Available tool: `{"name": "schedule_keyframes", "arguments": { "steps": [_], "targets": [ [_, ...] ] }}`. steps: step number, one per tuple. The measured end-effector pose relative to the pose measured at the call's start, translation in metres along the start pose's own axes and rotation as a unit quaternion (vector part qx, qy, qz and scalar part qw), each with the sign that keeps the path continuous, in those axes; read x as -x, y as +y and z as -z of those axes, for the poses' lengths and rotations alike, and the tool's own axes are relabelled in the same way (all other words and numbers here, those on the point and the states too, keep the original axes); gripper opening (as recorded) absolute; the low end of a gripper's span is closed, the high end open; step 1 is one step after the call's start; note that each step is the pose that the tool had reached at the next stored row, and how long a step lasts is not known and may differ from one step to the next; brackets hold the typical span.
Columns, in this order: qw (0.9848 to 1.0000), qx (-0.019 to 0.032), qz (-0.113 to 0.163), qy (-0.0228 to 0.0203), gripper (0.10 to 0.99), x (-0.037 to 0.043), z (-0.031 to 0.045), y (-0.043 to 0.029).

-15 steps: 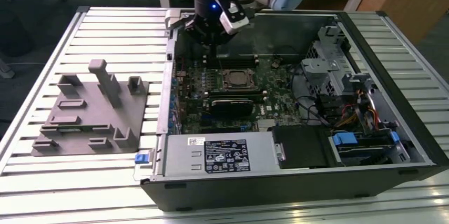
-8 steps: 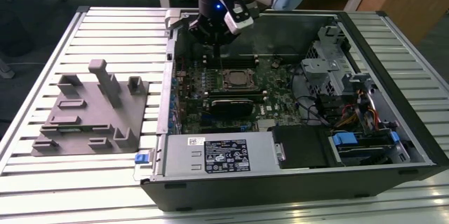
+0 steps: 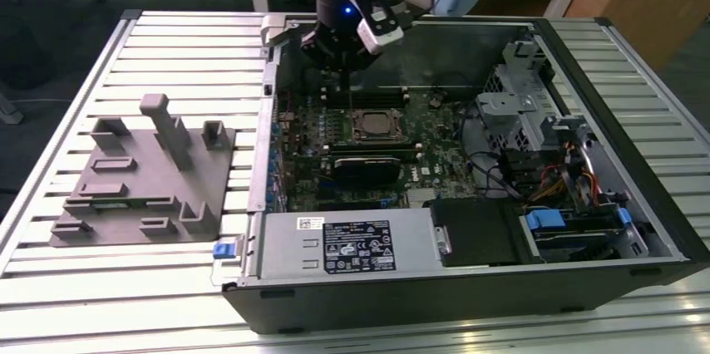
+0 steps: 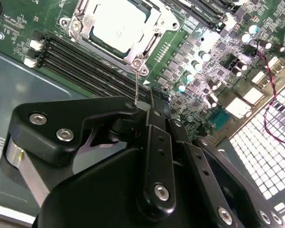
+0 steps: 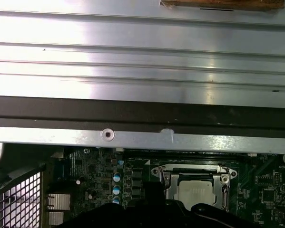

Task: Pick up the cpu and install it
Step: 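Install the first cpu locking lever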

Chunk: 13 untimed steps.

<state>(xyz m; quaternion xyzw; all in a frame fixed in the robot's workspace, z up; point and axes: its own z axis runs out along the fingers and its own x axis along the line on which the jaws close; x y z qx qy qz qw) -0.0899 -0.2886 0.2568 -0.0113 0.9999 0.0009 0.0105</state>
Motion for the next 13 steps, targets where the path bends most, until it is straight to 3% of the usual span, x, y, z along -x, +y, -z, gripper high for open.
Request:
{"name": "schedule_keyframes", "arguments": {
  "steps": [13],
  "targets": [
    [1.0000,0.0000,0.000,0.0000,0.106,0.0042,-0.0002,-0.0001]
  ]
}}
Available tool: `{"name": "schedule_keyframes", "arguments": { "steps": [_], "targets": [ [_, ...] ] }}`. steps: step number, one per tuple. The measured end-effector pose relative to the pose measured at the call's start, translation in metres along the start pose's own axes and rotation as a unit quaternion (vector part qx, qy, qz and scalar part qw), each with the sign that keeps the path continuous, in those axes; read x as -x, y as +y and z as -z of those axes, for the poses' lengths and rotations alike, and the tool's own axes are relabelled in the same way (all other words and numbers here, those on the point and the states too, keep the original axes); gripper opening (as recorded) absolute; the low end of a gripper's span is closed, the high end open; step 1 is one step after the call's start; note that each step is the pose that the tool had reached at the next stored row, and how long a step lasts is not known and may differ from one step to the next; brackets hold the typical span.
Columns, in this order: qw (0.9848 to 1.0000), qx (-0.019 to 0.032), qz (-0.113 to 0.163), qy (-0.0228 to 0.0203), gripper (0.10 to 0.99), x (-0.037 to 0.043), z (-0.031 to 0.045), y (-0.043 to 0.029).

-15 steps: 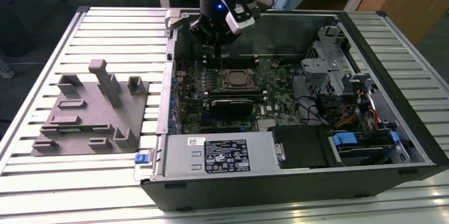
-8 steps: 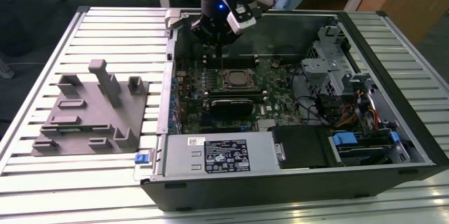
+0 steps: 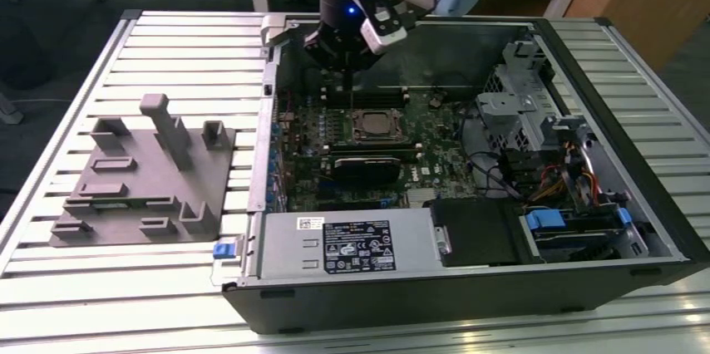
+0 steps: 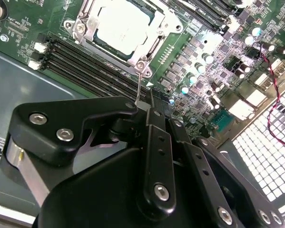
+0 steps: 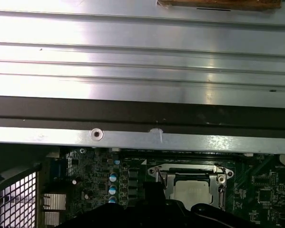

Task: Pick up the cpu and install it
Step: 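Install the first cpu locking lever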

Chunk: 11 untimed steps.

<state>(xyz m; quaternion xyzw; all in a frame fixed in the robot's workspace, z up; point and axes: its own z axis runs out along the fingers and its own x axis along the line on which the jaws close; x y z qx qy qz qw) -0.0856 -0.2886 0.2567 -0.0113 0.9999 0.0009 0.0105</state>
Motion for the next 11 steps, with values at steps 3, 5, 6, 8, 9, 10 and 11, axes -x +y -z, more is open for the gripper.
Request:
{"name": "schedule_keyframes", "arguments": {
  "steps": [3,5,6,8,9,10,11],
  "targets": [
    [1.0000,0.0000,0.000,0.0000,0.106,0.0009,-0.0001,0.0000],
    [1.0000,0.0000,0.000,0.0000,0.106,0.0017,-0.0001,0.0000],
    [1.0000,0.0000,0.000,0.0000,0.106,0.0020,-0.0001,0.0000],
    [1.0000,0.0000,0.000,0.0000,0.106,0.0028,-0.0002,-0.0001],
    [1.0000,0.0000,0.000,0.0000,0.106,0.0032,-0.0002,-0.0001],
    [1.0000,0.0000,0.000,0.0000,0.106,0.0036,-0.0002,-0.0001],
    [1.0000,0.0000,0.000,0.0000,0.106,0.0040,-0.0002,-0.0001]
  ]
}}
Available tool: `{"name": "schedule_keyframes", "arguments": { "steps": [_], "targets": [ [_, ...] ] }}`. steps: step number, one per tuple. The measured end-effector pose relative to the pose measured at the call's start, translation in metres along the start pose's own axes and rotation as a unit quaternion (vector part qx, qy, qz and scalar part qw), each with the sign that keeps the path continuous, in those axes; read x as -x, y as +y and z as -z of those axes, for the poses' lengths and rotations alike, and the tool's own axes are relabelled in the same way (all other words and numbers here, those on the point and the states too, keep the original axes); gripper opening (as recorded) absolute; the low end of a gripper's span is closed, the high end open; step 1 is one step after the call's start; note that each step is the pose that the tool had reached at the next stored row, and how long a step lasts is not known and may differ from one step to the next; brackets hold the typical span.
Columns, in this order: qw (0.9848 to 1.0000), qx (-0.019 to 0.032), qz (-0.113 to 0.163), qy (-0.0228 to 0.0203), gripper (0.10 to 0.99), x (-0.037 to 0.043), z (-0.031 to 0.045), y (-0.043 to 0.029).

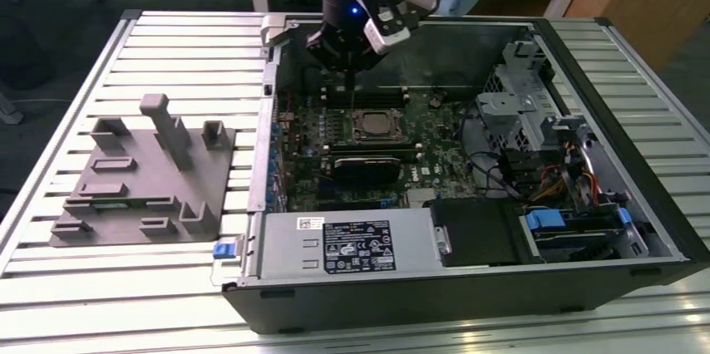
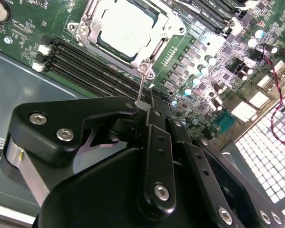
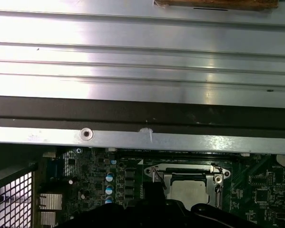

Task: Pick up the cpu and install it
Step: 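Install the first cpu locking lever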

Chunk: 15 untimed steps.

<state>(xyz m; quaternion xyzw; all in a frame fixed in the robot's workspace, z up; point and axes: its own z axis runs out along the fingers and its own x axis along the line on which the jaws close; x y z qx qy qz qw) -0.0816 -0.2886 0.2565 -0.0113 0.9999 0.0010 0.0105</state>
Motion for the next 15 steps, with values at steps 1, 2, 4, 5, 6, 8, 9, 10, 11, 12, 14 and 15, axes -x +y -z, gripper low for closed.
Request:
{"name": "schedule_keyframes", "arguments": {
  "steps": [1,2,4,5,6,8,9,10,11,12,14,15],
  "targets": [
    [1.0000,0.0000,0.000,0.0000,0.106,0.0004,0.0000,0.0000],
    [1.0000,0.0000,0.000,0.0000,0.106,0.0007,0.0000,0.0000],
    [1.0000,0.0000,0.000,0.0000,0.106,0.0010,-0.0001,0.0000],
    [1.0000,0.0000,0.000,0.0000,0.106,0.0045,-0.0003,-0.0001],
    [1.0000,0.0000,0.000,0.0000,0.106,0.0073,-0.0005,-0.0002],
    [1.0000,0.0000,0.000,0.0000,0.106,0.0075,-0.0006,-0.0002],
    [1.0000,0.0000,0.000,0.0000,0.106,0.0076,-0.0005,-0.0002],
    [1.0000,0.0000,0.000,0.0000,0.106,0.0076,-0.0006,-0.0002],
    [1.0000,0.0000,0.000,0.0000,0.106,0.0077,-0.0006,-0.0002],
    [1.0000,0.0000,0.000,0.0000,0.106,0.0079,-0.0006,-0.0002],
    [1.0000,0.0000,0.000,0.0000,0.106,0.0084,-0.0006,-0.0002],
    [1.0000,0.0000,0.000,0.0000,0.106,0.0085,-0.0007,-0.0002]
  ]
}}
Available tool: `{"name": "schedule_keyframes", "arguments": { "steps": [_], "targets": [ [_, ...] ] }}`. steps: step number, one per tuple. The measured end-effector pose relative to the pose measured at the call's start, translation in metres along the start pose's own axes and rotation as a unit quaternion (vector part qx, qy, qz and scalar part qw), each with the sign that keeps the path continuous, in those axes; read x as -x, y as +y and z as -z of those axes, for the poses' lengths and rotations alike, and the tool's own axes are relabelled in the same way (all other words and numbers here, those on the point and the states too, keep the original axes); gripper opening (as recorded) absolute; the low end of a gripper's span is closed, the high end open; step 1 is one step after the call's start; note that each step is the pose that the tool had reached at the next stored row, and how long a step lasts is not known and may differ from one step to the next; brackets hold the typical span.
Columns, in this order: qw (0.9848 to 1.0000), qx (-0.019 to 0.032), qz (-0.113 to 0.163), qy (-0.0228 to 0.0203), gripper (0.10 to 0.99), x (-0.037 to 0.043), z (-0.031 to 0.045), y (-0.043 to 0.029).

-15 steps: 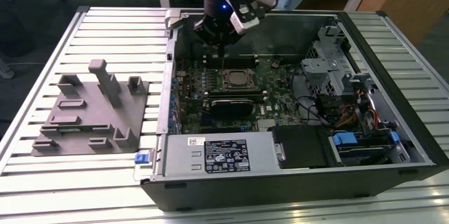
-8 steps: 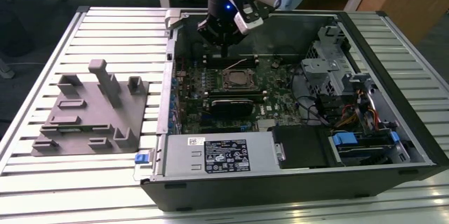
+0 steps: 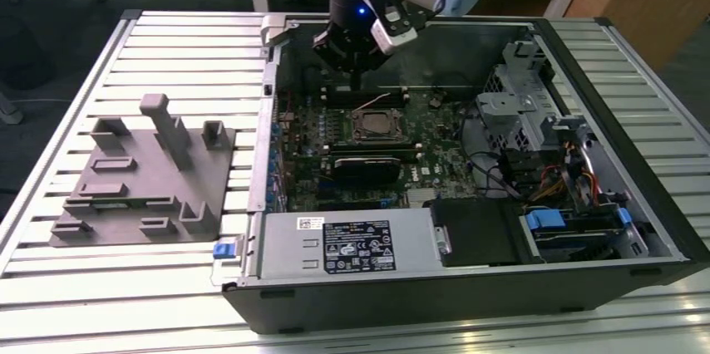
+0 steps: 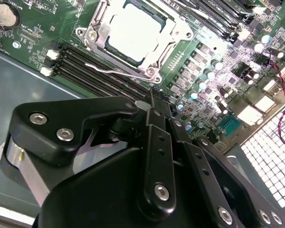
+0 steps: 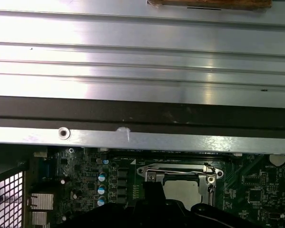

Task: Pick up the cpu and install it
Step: 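Install the first cpu locking lever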

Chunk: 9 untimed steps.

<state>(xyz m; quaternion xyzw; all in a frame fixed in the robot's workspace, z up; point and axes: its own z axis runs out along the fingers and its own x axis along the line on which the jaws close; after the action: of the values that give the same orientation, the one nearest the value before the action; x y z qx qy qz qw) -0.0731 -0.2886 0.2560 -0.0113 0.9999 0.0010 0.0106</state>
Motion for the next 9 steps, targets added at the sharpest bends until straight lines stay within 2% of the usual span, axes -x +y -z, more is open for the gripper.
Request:
{"name": "schedule_keyframes", "arguments": {
  "steps": [9],
  "targets": [
    [1.0000,0.0000,0.000,0.0000,0.106,0.0084,-0.0021,-0.0002]
  ]
}}
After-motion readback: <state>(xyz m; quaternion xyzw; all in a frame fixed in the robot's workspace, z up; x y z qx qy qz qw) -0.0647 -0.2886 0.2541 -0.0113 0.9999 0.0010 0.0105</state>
